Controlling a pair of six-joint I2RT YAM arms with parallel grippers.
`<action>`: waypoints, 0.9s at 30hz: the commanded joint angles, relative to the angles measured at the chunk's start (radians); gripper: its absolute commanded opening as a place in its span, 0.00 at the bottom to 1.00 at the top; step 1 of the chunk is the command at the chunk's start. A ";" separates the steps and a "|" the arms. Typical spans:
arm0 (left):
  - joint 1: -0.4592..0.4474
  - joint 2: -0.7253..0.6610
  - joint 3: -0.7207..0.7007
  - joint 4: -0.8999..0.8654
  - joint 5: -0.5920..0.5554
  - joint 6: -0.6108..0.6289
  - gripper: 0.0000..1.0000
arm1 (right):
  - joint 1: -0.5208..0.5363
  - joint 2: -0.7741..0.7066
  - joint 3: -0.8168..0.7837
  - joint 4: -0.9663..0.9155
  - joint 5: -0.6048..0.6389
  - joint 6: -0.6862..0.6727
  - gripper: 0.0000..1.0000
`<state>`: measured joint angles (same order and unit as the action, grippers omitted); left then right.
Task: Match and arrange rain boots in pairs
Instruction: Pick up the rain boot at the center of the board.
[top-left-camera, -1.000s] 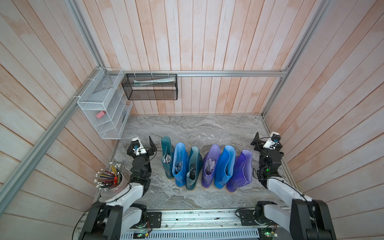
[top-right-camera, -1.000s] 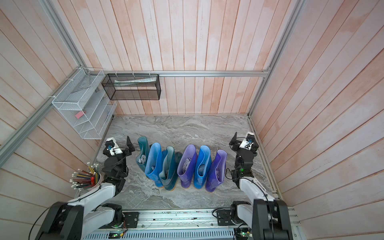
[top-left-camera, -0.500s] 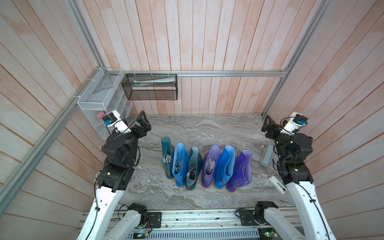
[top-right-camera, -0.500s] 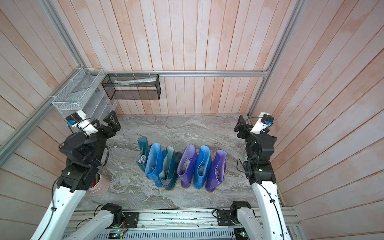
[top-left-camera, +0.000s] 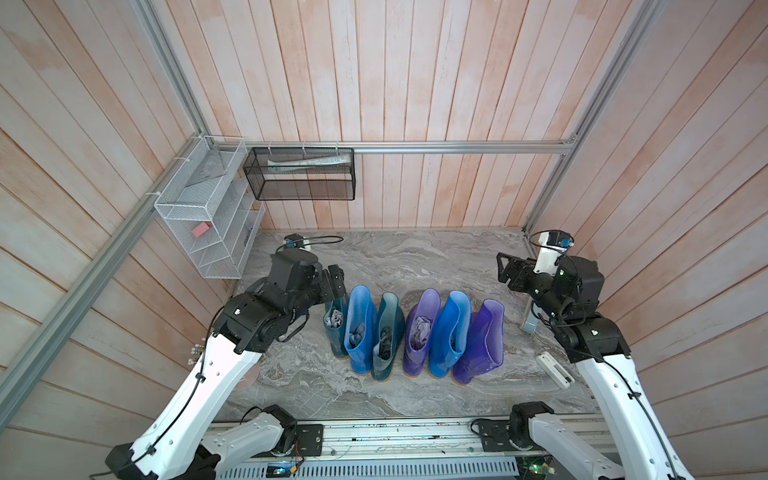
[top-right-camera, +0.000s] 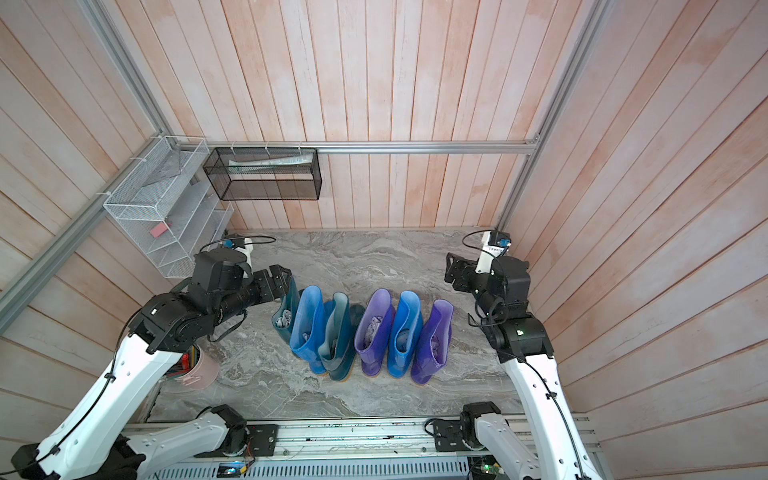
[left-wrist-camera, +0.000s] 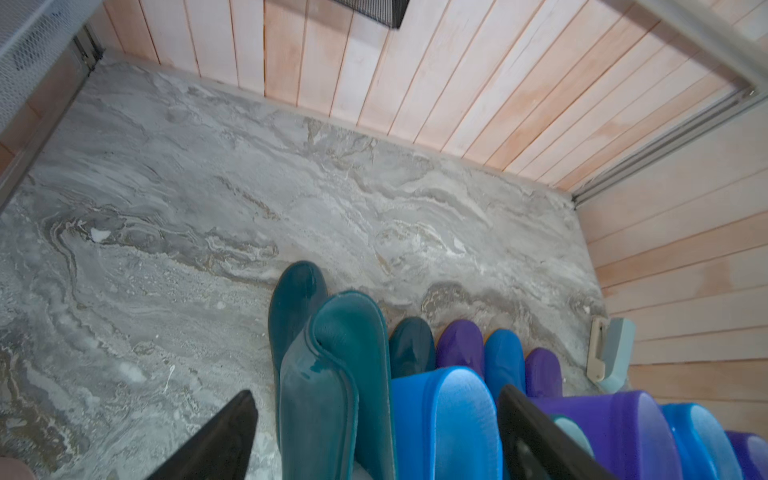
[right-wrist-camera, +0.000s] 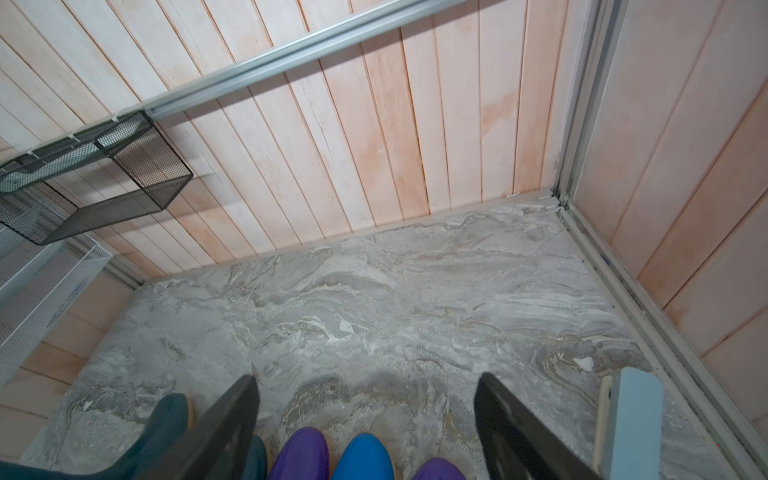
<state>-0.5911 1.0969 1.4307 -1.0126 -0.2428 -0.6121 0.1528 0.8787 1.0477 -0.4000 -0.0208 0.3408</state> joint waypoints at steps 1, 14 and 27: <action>-0.050 0.048 0.009 -0.087 -0.054 -0.024 0.90 | 0.008 -0.009 -0.032 -0.012 -0.026 0.037 0.82; -0.066 0.120 -0.014 -0.088 -0.127 -0.013 0.80 | 0.008 -0.049 -0.052 -0.033 -0.008 0.027 0.79; -0.060 0.144 -0.062 -0.057 -0.127 0.017 0.55 | 0.008 -0.044 -0.068 -0.020 -0.010 0.032 0.76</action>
<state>-0.6552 1.2339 1.3880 -1.0843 -0.3504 -0.6071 0.1566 0.8360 0.9970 -0.4183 -0.0319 0.3672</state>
